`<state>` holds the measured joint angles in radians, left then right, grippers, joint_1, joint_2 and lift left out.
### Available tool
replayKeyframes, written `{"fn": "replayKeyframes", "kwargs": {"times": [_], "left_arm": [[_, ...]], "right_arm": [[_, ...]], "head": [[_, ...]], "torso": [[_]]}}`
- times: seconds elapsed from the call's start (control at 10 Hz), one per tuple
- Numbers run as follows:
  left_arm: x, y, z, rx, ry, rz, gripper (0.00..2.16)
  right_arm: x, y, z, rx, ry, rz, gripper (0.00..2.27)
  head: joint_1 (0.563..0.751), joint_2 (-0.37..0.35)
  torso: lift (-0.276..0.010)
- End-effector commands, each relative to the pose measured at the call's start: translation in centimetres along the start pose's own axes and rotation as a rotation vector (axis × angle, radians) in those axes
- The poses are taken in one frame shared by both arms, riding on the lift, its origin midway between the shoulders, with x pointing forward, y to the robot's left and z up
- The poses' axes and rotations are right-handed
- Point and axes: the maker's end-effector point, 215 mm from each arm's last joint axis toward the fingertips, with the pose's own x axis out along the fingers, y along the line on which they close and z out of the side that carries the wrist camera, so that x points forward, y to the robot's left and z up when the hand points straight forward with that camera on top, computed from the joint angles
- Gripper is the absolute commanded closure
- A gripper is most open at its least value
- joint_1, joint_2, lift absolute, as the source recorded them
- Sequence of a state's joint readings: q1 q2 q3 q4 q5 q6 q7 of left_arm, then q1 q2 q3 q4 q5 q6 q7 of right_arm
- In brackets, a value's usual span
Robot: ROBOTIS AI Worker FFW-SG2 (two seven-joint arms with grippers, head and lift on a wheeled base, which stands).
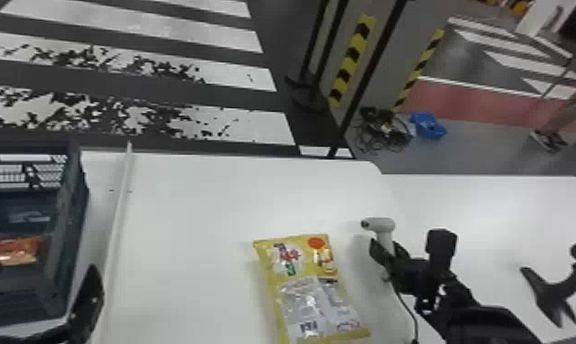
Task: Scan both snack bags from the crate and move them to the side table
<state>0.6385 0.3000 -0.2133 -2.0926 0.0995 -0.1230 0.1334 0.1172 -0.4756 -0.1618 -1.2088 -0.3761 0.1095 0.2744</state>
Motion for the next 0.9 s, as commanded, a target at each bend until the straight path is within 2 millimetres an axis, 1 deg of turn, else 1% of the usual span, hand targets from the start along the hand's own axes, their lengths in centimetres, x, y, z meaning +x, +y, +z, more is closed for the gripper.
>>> {"fn": "replayKeyframes", "kwargs": {"times": [0.0, 0.1, 0.2, 0.3, 0.4, 0.5, 0.6, 0.7, 0.8], "left_arm": [[-0.3, -0.1, 0.1, 0.004, 0.001, -0.003, 0.0], [-0.4, -0.2, 0.3, 0.004, -0.004, -0.003, 0.0], [-0.4, -0.3, 0.4, 0.004, -0.006, -0.005, 0.0], [-0.5, -0.7, 0.5, 0.006, -0.008, -0.011, 0.0], [-0.4, -0.8, 0.5, 0.007, -0.006, -0.011, 0.0], [-0.5, -0.9, 0.5, 0.007, -0.007, -0.012, 0.0], [-0.4, -1.1, 0.6, 0.006, -0.009, -0.012, 0.0], [-0.4, -1.4, 0.6, 0.009, -0.007, -0.013, 0.0], [-0.4, -1.4, 0.6, 0.009, -0.009, -0.013, 0.0]], "right_arm": [[-0.3, 0.1, -1.3, -0.007, 0.02, 0.001, 2.24], [-0.5, 0.1, -1.4, -0.008, 0.017, 0.0, 2.14], [-0.7, 0.1, -1.6, -0.012, 0.009, 0.0, 1.64], [-0.9, -0.1, -1.2, -0.016, -0.008, -0.006, 0.55], [-0.9, -0.3, -0.9, -0.018, -0.019, -0.012, 0.0], [-1.0, -0.6, -0.6, -0.019, -0.027, -0.018, 0.0], [-1.3, -1.1, 0.2, -0.019, -0.05, -0.028, 0.0], [-2.1, -1.7, 1.3, -0.02, -0.069, -0.043, 0.0], [-4.0, -1.6, 2.9, -0.018, -0.106, -0.054, 0.0]], "head": [[0.695, -0.35], [0.695, -0.35], [0.695, -0.35], [0.695, -0.35], [0.695, -0.35], [0.695, -0.35], [0.695, -0.35], [0.695, -0.35], [0.695, -0.35]], "torso": [[-0.095], [-0.095], [-0.095], [-0.095], [-0.095], [-0.095], [-0.095], [-0.095], [-0.095]]}}
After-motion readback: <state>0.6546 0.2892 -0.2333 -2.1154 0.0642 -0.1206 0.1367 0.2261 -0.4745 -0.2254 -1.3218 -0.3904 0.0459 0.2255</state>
